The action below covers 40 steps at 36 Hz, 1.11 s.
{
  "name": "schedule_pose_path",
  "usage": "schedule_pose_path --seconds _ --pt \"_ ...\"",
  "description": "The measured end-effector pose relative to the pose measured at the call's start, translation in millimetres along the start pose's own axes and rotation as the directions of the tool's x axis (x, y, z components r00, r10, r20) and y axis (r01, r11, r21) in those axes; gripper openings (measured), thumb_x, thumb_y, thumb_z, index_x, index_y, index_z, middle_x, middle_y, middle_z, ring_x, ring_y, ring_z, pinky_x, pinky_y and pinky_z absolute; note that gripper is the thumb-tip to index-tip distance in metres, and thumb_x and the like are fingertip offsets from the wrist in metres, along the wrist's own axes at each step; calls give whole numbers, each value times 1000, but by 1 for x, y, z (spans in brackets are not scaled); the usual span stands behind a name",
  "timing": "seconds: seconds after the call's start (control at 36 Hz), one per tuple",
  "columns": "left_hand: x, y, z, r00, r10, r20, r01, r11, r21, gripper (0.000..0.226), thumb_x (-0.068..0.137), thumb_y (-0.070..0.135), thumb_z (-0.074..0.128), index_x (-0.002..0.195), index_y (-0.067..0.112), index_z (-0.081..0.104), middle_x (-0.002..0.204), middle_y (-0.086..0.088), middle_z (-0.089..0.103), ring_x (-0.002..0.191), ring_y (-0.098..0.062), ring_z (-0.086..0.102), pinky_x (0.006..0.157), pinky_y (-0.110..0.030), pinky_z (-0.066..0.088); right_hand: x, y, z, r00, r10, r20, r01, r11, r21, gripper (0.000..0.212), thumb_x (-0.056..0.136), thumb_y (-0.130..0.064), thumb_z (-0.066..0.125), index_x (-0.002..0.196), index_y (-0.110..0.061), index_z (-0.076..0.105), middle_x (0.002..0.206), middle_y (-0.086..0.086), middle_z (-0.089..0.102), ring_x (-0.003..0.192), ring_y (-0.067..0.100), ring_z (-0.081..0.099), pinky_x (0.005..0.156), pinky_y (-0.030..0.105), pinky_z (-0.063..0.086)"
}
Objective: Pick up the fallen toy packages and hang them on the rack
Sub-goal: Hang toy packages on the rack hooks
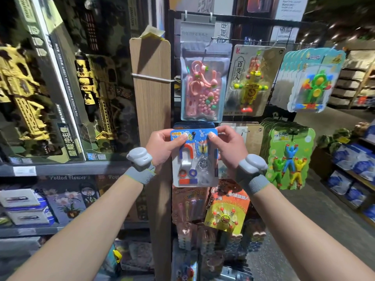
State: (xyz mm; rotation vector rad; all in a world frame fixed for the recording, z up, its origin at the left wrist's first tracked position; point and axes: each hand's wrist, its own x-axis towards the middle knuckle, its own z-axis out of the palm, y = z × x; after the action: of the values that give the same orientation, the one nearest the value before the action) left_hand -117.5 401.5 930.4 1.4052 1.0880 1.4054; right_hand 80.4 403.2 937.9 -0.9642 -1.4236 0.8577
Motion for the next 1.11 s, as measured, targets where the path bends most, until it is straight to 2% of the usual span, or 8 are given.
schedule_pose_path --seconds 0.14,0.33,0.42,0.5,0.61,0.72,0.94,1.11 --pt "3 -3 3 1000 23 -2 -22 995 93 17 88 24 72 99 12 71 93 -3 77 89 -18 74 76 -31 58 2 7 -1 999 33 3 -33 999 -31 10 95 -21 62 85 -22 60 89 4 72 76 11 67 55 23 47" --pt "11 -8 -1 976 157 -147 -95 928 361 32 78 42 79 85 13 67 78 6 72 65 -2 62 58 -18 47 13 14 -4 999 -12 -47 -2 956 -294 13 86 -36 69 82 -26 62 79 2 70 75 25 66 67 52 58" --pt "15 -10 -4 969 177 -170 -82 887 455 41 73 50 80 76 16 59 72 7 67 56 -1 52 51 -15 39 20 13 -5 997 -54 -61 27 922 -386 17 85 -35 72 81 -23 61 74 -1 65 68 18 60 67 49 58" --pt "17 -8 -4 967 192 -168 -83 861 503 44 73 53 80 69 18 54 64 10 60 51 -2 46 47 -12 33 25 7 -4 993 -104 -61 58 856 -514 18 86 -35 71 85 -18 64 79 -1 67 77 20 64 72 35 55" --pt "20 -8 -3 948 227 -222 -66 824 563 51 70 58 79 71 12 56 63 7 57 55 -9 45 50 -22 32 29 2 -2 992 -98 -83 29 799 -601 18 86 -34 71 89 -16 68 83 -2 69 79 17 65 75 35 55" --pt "22 -4 0 936 234 -261 -33 799 600 46 71 55 79 67 19 52 63 8 55 58 -11 49 51 -24 32 32 -3 -2 992 -88 -94 0 730 -683 17 86 -34 69 89 -17 67 83 -3 70 81 17 65 69 25 47" --pt "19 -8 -6 946 207 -248 -16 795 606 33 75 42 80 80 17 60 75 8 61 71 -14 57 64 -24 40 25 -8 2 984 -102 -149 -36 699 -714 26 85 -37 69 81 -12 68 78 -1 68 77 17 62 70 31 51" --pt "7 -19 -14 955 182 -235 -22 832 555 34 78 47 77 79 17 61 70 9 59 63 -8 54 59 -23 39 3 -5 -2 972 -121 -199 -75 646 -759 20 88 -35 65 83 -16 66 78 -5 64 74 12 56 65 21 35"
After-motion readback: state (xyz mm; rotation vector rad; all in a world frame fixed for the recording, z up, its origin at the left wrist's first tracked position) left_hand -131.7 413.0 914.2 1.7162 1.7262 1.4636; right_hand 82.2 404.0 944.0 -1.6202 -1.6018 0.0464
